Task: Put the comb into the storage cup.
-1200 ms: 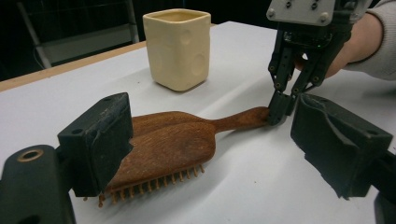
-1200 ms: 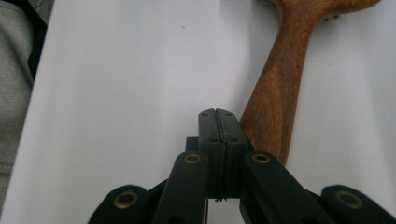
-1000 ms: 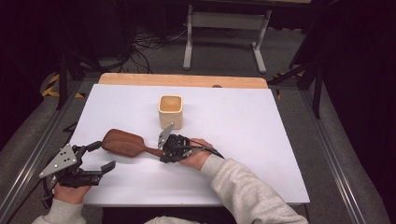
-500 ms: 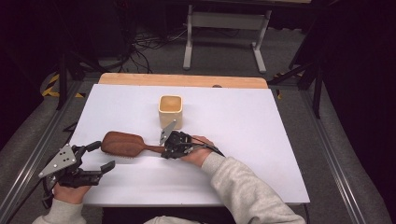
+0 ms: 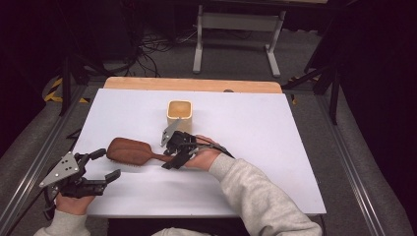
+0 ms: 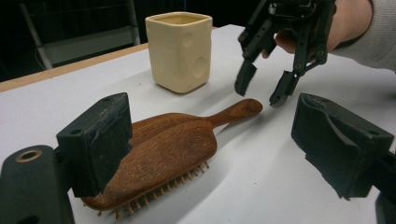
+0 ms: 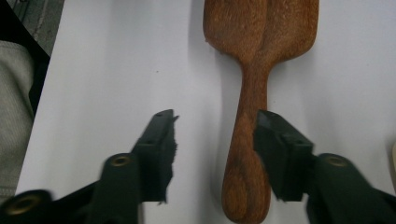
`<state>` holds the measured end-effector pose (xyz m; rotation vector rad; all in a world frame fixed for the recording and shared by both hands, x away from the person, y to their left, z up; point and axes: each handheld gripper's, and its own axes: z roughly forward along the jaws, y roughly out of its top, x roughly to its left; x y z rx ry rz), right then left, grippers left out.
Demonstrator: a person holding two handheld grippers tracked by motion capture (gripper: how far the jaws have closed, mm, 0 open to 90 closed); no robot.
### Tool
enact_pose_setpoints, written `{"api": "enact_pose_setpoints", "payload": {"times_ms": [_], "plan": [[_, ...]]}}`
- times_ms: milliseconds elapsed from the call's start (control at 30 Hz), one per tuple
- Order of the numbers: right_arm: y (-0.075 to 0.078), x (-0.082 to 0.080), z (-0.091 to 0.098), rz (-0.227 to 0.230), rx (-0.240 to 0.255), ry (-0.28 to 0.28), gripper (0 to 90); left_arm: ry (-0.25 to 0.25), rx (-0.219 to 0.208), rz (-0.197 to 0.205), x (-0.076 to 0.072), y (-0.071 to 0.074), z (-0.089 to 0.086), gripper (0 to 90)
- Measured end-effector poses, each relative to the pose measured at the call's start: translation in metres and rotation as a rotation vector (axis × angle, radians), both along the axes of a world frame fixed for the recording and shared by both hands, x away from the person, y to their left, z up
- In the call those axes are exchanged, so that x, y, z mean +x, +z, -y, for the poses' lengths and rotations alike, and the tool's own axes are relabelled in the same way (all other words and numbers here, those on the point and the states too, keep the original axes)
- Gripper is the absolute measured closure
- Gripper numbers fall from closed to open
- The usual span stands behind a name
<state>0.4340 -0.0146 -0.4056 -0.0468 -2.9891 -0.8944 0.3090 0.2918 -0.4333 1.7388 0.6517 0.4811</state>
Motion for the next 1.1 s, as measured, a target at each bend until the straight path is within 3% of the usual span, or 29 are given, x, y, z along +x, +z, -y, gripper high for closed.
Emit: {"api": "enact_pose_setpoints", "payload": {"times_ms": [100,300,400,500,833,1000,1100], "plan": [[0.001,0.006,-0.009,-0.005,0.012,-0.01,26.3,0.002,-0.007,0.001,0.0,0.0,0.0,13.1],[-0.003,0.013,-0.026,-0.013,0.0,-0.007,9.6,0.002,-0.004,0.003,0.0,0.0,-0.001,12.6],[-0.006,0.017,-0.034,-0.01,-0.013,-0.002,9.3,0.001,-0.007,0.003,0.0,0.0,0.0,12.5],[-0.011,0.02,-0.042,0.009,-0.042,-0.009,13.4,-0.001,-0.006,0.004,0.0,0.0,-0.001,12.4],[-0.025,0.03,-0.057,0.001,-0.114,-0.006,29.7,-0.004,-0.005,0.003,0.0,-0.001,0.0,12.3],[-0.031,0.031,-0.061,-0.015,-0.153,-0.019,43.5,-0.004,-0.005,0.004,0.0,-0.001,0.0,12.3],[-0.032,0.03,-0.063,-0.002,-0.178,-0.015,52.8,-0.004,-0.007,0.002,0.0,-0.001,0.0,12.3]]}}
